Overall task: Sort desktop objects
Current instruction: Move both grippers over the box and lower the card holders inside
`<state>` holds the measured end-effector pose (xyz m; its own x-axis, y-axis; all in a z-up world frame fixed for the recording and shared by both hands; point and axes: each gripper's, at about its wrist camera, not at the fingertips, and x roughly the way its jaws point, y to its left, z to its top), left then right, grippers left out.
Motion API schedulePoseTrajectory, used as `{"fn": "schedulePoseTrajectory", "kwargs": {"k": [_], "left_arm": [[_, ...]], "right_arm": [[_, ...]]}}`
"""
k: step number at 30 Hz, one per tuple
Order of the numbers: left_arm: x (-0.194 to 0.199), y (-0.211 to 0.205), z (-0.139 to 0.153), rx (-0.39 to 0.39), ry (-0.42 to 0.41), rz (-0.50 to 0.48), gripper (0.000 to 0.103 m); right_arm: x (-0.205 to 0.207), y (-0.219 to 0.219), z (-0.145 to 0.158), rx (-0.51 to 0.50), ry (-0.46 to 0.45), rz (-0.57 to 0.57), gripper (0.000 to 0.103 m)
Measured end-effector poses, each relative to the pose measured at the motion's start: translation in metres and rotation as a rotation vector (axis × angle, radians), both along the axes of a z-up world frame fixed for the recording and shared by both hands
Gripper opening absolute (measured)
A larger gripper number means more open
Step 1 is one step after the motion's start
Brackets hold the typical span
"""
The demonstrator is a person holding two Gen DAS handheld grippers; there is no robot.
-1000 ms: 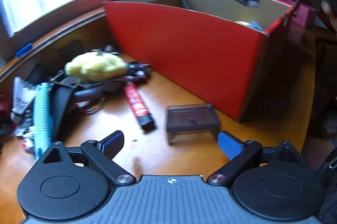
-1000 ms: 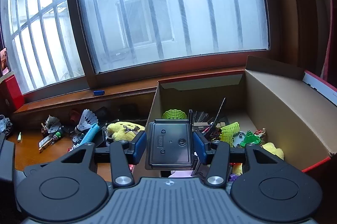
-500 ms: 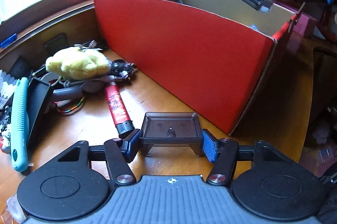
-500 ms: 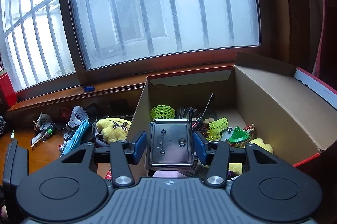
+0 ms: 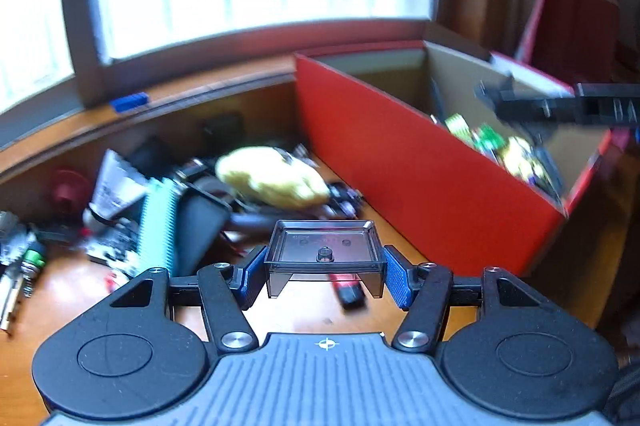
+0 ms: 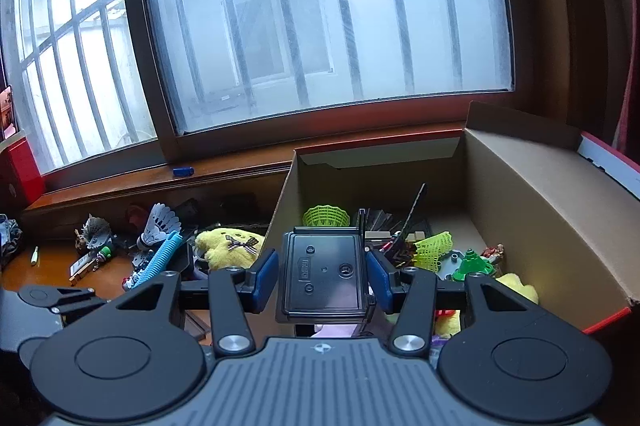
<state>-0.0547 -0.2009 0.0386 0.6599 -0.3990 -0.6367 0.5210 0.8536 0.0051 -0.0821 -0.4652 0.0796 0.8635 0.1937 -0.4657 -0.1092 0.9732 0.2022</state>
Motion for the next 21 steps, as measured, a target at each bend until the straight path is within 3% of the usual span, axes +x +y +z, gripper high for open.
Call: {"fn": "schedulePoseTrajectory", "kwargs": {"k": [10, 21], "left_arm": [[0.021, -0.011, 0.032, -0.036, -0.033, 0.066, 0.060], [0.038, -0.059, 0.060, -0.090, -0.099, 0.043, 0.061]], "right_arm": [[0.009, -0.002, 0.004, 0.011, -0.020, 0.051, 0.051], [0.013, -0.038, 0.009, 0.009, -0.038, 0.021, 0.051]]}}
